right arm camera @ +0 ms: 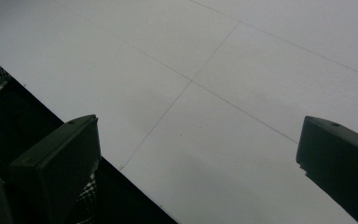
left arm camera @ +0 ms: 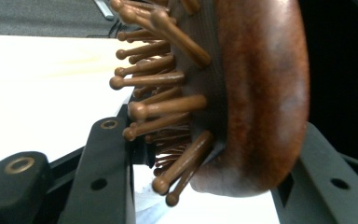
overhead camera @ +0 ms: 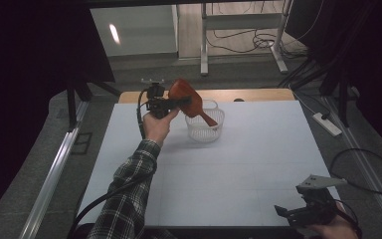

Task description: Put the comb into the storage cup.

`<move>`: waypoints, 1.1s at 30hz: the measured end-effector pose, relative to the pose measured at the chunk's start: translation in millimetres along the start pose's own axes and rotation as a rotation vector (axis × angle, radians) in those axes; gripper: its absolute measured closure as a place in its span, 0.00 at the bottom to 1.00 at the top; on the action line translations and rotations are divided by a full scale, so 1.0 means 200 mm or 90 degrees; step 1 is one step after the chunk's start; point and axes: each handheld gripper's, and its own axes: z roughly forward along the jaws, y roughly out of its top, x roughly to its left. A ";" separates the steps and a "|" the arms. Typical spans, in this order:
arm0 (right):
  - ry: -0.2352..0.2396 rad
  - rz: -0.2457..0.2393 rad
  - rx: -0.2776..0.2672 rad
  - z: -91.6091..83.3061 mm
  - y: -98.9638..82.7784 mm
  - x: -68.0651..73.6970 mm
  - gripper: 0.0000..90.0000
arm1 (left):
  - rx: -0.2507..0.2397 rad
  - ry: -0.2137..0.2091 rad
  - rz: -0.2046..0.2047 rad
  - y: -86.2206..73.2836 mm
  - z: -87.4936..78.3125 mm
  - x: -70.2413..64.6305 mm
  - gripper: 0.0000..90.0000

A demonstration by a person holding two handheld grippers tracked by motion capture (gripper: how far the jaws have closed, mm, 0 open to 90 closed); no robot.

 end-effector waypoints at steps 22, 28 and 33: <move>0.005 0.002 0.001 0.00 0.00 0.00 0.00 | 0.011 0.017 -0.008 -0.07 0.08 0.02 0.62; 0.006 0.002 0.001 0.00 0.00 0.00 0.00 | 0.014 0.019 -0.013 -0.09 0.09 0.04 0.62; 0.007 0.002 0.000 0.00 0.00 0.00 0.00 | 0.014 0.020 -0.019 -0.10 0.10 0.05 0.62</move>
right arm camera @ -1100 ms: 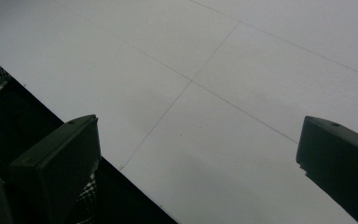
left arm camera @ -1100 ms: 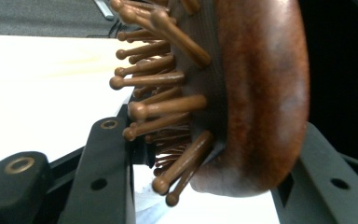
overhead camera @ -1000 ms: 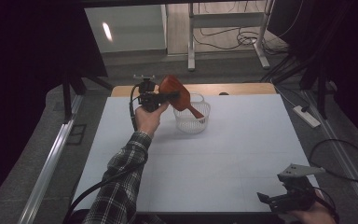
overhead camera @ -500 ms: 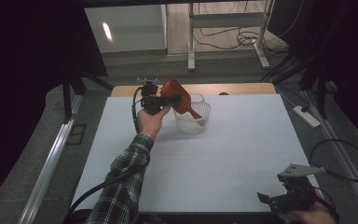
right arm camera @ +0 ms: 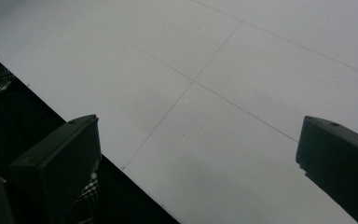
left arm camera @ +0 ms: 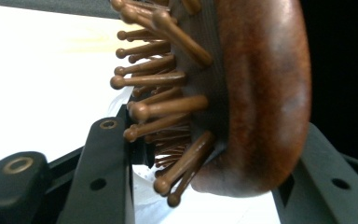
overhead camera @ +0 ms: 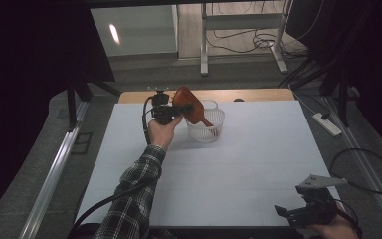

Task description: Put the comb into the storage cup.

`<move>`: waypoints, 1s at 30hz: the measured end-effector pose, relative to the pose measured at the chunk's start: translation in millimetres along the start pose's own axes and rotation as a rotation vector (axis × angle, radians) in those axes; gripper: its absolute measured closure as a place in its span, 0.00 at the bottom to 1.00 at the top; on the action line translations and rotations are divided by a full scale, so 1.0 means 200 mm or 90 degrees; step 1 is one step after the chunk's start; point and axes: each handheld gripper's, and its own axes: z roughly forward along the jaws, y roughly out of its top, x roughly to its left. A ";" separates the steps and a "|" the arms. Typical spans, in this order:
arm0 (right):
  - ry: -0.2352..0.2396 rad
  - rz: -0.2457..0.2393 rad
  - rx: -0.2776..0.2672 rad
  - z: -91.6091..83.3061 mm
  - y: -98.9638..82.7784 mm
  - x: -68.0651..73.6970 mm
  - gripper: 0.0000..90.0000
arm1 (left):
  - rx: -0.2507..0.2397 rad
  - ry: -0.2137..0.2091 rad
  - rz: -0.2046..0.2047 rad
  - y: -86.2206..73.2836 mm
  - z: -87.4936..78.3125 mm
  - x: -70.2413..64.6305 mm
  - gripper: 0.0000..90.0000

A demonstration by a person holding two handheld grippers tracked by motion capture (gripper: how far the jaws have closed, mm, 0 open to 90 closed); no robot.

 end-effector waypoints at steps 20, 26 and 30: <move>0.003 -0.001 0.002 0.00 0.00 0.00 0.01 | -0.012 0.002 -0.020 -0.05 0.03 0.05 0.60; 0.003 -0.004 0.004 0.00 0.00 0.00 0.01 | -0.011 0.001 -0.016 -0.06 0.03 0.05 0.58; 0.002 -0.004 0.006 0.00 0.00 0.00 0.01 | -0.012 0.004 -0.018 -0.06 0.03 0.06 0.56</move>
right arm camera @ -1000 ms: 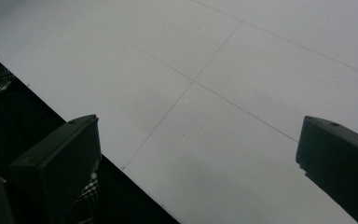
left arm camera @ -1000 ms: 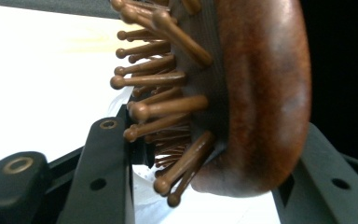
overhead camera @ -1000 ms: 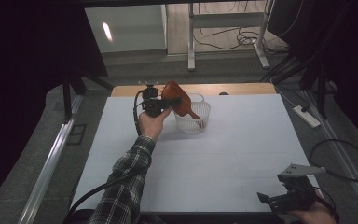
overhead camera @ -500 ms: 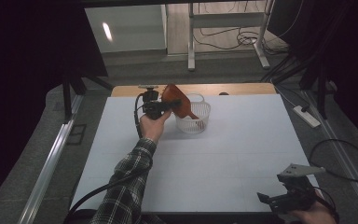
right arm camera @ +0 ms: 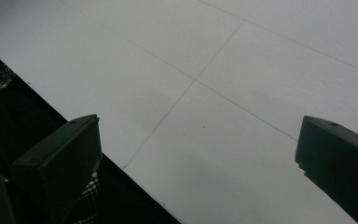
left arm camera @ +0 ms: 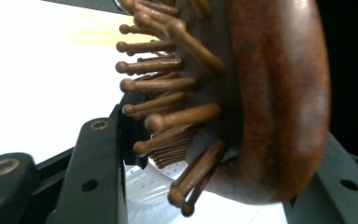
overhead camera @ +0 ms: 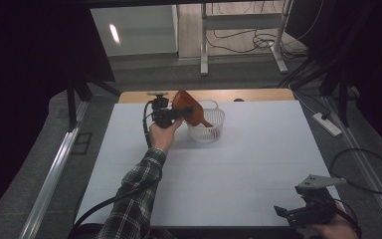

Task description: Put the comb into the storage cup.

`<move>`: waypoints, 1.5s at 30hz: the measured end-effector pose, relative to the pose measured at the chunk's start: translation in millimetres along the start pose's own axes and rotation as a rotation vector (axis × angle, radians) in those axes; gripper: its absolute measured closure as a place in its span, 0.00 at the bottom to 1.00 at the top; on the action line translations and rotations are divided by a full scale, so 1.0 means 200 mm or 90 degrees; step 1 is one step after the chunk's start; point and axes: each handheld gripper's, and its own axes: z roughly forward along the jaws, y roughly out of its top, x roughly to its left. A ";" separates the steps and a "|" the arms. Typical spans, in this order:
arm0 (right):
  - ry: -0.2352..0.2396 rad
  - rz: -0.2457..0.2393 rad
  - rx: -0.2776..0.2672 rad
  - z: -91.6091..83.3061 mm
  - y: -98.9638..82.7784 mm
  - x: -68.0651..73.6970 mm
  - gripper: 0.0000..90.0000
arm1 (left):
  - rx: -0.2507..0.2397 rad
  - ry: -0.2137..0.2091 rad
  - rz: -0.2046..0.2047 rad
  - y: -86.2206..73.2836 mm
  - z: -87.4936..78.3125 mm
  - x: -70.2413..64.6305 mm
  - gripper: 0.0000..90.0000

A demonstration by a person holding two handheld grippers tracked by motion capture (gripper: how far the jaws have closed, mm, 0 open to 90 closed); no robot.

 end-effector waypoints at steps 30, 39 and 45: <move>0.000 0.001 -0.002 0.00 0.00 0.00 0.01 | 0.012 0.037 0.044 0.01 0.02 0.00 0.23; 0.000 0.000 0.000 0.00 0.00 0.00 0.01 | 0.020 0.049 0.069 0.01 0.02 -0.01 0.14; -0.001 -0.001 -0.001 0.00 0.00 0.00 0.01 | 0.025 0.045 0.078 0.01 0.00 0.00 0.12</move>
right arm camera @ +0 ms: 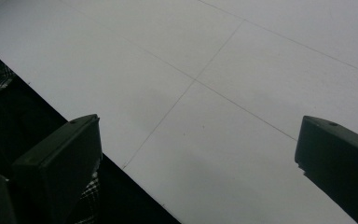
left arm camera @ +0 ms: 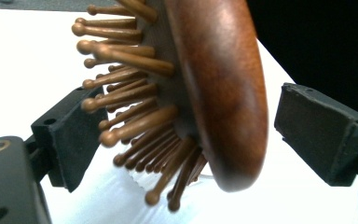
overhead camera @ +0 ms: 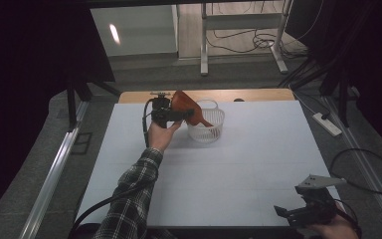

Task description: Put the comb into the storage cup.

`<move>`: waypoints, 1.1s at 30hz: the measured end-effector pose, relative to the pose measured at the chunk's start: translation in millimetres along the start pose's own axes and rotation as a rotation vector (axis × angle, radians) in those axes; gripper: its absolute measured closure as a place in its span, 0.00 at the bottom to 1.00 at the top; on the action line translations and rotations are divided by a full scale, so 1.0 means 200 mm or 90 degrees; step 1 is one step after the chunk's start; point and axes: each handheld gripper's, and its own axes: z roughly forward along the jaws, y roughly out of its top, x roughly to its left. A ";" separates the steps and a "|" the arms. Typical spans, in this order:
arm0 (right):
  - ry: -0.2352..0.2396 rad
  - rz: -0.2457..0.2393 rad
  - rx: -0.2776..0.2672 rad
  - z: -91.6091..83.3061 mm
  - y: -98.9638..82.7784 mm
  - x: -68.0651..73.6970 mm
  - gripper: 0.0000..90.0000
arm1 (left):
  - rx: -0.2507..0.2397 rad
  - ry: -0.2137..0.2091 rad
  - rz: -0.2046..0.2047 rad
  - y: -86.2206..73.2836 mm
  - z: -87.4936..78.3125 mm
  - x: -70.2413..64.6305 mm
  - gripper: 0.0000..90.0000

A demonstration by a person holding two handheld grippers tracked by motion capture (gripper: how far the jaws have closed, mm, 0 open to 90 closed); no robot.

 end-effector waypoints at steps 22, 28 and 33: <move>0.000 -0.001 0.001 0.00 0.00 0.01 0.01 | 0.018 0.050 0.098 -0.02 -0.12 0.00 0.03; -0.001 -0.001 0.002 0.00 0.00 0.01 0.01 | 0.025 0.060 0.122 -0.05 -0.14 -0.01 0.02; -0.003 0.000 0.001 0.00 0.00 0.01 0.01 | 0.033 0.068 0.138 -0.07 -0.15 -0.01 0.01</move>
